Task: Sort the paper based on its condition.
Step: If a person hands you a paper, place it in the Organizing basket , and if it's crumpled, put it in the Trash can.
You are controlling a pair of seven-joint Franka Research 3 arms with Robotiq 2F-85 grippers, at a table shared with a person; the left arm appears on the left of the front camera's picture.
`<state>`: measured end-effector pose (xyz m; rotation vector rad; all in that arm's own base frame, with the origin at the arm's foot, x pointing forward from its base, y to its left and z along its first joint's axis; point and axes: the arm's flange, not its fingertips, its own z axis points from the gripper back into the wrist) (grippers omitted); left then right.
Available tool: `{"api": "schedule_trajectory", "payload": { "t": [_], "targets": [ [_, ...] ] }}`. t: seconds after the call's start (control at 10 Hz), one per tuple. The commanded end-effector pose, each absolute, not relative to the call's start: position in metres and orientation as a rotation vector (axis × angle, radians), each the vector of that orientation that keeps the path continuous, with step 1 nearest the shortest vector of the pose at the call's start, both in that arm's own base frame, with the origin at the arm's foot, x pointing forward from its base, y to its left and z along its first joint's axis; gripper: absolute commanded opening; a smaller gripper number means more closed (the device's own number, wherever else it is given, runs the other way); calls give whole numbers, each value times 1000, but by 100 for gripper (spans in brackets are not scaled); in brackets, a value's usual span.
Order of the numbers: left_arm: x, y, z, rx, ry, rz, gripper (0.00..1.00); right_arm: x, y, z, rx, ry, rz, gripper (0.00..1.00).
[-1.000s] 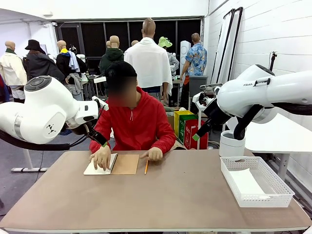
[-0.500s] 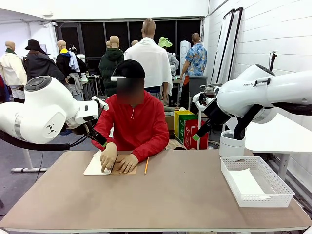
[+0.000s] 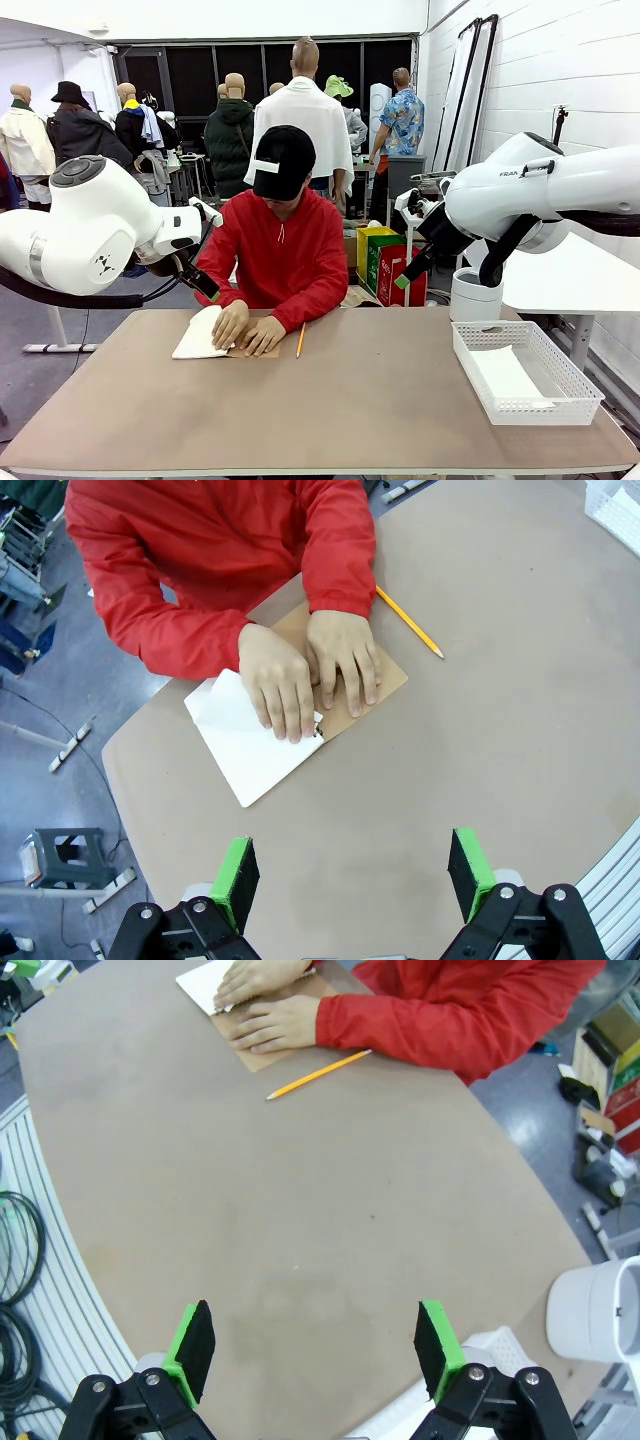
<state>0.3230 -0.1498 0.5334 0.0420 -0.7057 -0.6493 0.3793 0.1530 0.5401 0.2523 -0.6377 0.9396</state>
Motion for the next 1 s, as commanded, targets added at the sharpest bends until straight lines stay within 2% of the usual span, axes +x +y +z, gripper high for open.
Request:
{"api": "schedule_trajectory", "payload": {
  "t": [0.0,0.9],
  "targets": [
    [323,-150,534,43,-707,-650,100,379,154,540,255,-639,928,100],
    [323,-150,534,43,-707,-650,100,379,154,540,255,-639,928,100]
  ]
}}
